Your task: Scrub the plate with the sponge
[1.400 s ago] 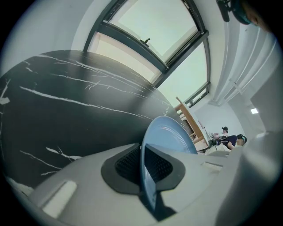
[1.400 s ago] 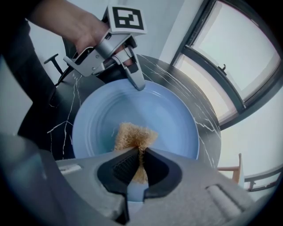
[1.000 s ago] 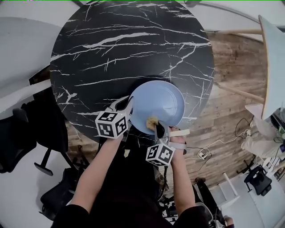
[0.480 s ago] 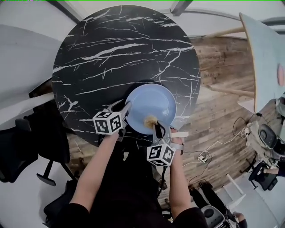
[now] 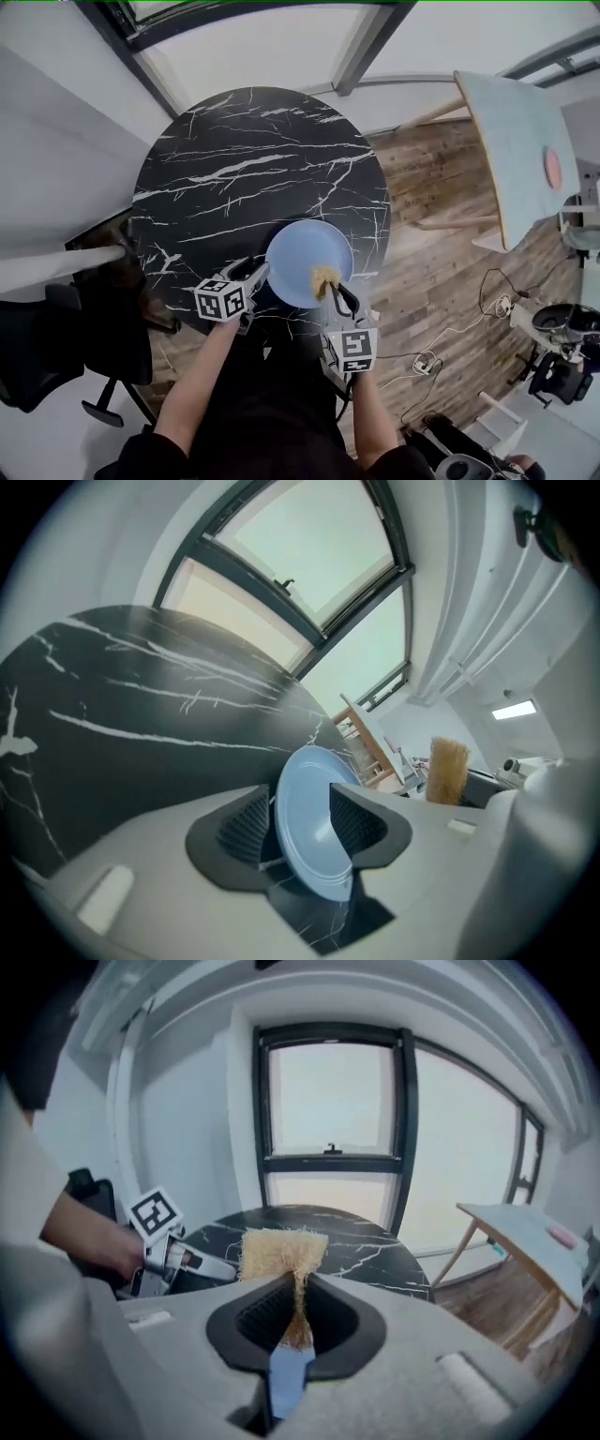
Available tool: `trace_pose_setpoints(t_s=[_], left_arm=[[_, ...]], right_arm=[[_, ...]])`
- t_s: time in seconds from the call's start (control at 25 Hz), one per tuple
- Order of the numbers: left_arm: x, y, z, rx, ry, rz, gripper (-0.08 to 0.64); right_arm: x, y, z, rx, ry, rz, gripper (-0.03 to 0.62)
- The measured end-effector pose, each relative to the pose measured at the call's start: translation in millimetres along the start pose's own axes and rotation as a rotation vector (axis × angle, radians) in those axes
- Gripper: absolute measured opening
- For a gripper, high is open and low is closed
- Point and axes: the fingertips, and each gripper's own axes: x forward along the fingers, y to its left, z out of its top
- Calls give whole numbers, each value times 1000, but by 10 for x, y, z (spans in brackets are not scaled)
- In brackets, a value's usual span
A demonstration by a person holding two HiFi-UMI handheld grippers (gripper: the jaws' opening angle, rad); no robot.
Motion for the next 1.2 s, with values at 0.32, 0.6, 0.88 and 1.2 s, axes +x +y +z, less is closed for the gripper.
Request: trace_pose_setpoints(t_s=[0.32,0.6,0.88,1.2], left_arm=[[-724,-467,451,176,-117,-66,116],[-1352,-1176,863,346,-327,-148,29],[-1570,-1195,711,446,-448,-97,2],[-1600,-1314,566,585,-447,-76,2]], right_arm=[[-561,176,743,258,-279,45,29],[-1029,318,1113,229,-399,-7,31],[-1053,366,847,290,-386,-79,31],[-1086,433,764,309,-388,-92,31]])
